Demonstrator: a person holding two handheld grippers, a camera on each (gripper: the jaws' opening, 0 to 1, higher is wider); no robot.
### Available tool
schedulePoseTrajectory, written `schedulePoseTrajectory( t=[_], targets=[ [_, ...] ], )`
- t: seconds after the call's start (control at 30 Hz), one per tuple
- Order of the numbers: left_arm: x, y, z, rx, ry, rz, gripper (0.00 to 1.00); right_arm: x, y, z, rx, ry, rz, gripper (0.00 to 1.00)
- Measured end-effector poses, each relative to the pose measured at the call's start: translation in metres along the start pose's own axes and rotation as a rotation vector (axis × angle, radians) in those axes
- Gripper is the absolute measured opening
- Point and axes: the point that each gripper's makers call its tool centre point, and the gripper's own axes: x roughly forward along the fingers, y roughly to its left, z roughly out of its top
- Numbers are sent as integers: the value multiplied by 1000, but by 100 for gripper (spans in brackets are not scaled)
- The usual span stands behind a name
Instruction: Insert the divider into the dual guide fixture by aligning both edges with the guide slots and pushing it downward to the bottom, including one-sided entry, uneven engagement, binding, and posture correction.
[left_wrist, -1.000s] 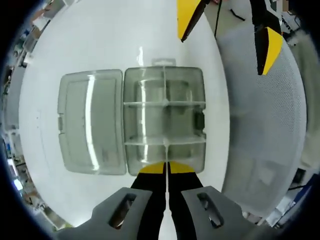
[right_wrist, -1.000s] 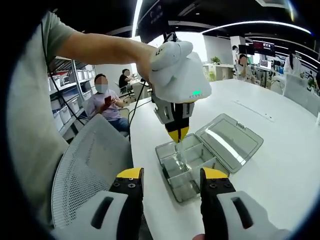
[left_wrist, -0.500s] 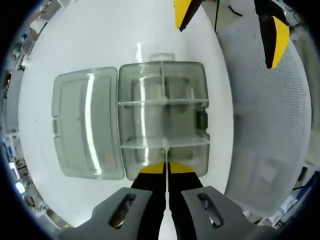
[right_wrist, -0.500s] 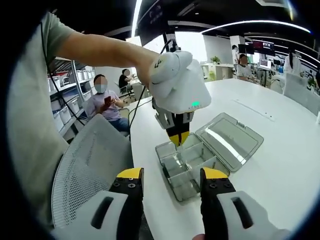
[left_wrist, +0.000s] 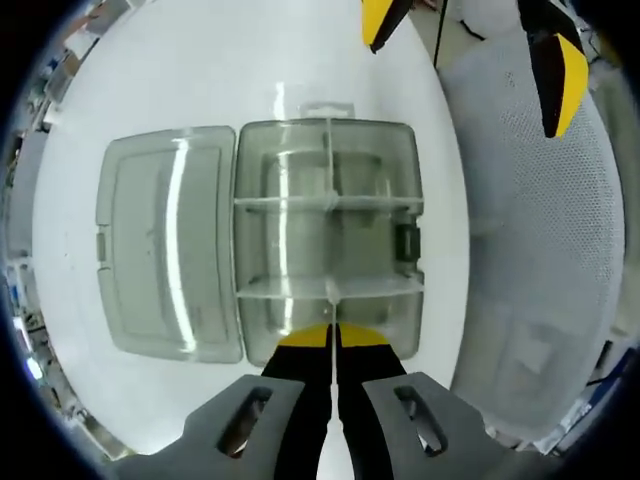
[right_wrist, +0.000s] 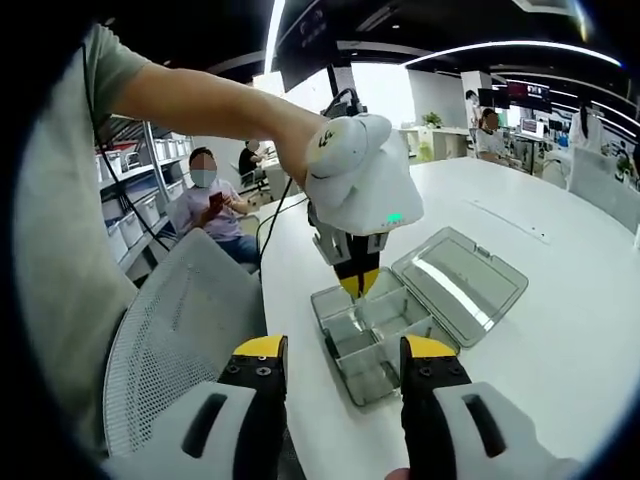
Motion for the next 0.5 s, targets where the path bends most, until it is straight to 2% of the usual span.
schedulePoseTrajectory(
  t=[0.5],
  targets=[
    [3, 0, 0, -9, 36, 17, 0, 2, 0, 1, -1, 3, 1, 41]
  ],
)
